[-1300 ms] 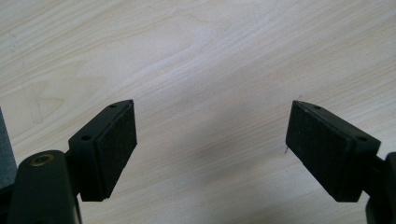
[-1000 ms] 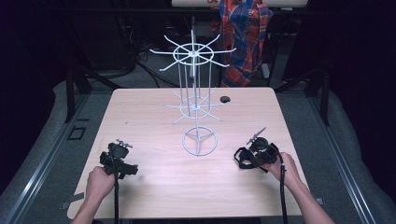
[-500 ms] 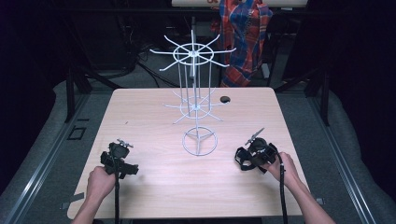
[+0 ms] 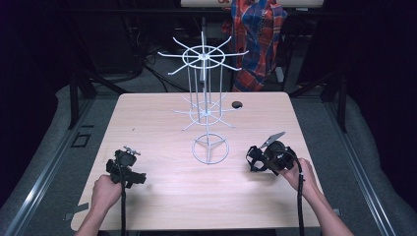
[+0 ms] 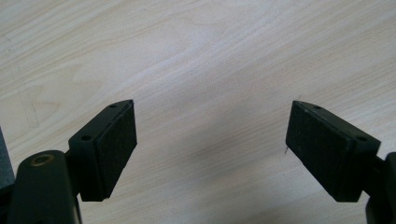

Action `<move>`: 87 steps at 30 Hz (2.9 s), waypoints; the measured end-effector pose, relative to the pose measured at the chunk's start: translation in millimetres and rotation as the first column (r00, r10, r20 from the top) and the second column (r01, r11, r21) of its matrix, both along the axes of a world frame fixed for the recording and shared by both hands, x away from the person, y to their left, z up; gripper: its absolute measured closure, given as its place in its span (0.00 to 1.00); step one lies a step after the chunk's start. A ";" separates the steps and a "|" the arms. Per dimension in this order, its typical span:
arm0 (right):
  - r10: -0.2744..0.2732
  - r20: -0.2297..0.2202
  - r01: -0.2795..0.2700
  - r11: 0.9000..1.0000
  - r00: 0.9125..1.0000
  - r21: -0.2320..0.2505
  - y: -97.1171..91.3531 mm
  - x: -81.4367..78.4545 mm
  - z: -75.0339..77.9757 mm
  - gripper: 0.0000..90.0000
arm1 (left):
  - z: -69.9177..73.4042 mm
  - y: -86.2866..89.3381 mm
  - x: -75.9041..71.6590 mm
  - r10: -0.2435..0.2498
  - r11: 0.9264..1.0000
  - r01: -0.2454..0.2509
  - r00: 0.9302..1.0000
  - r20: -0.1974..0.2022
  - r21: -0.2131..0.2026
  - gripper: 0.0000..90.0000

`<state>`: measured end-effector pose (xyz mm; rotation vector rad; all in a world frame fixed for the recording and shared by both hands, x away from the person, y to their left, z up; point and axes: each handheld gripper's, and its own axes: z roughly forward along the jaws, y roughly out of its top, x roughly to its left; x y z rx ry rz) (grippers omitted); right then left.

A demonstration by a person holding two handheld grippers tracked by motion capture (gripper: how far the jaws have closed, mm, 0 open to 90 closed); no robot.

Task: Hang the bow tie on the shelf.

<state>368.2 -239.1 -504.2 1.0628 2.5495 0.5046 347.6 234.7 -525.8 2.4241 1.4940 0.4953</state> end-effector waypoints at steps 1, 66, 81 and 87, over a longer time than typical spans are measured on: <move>0.001 0.009 -0.001 1.000 1.000 0.001 0.1 -0.6 1.0 0.84 | 0.0 0.0 0.0 -0.001 1.000 0.001 1.000 0.000 0.000 0.19; 0.085 0.190 -0.123 0.972 0.978 0.198 27.5 -27.2 75.6 0.84 | -0.4 -0.8 -0.2 -0.002 1.000 0.002 1.000 -0.006 -0.001 0.19; 0.069 0.228 -0.124 0.963 0.971 0.238 24.7 -29.3 88.7 0.84 | -1.2 -2.0 0.1 -0.003 1.000 0.003 1.000 -0.006 0.001 0.19; 0.064 0.234 -0.124 0.960 0.970 0.252 23.7 -28.6 93.0 0.84 | -1.0 -2.4 -0.2 -0.002 1.000 0.002 1.000 -0.006 0.002 0.19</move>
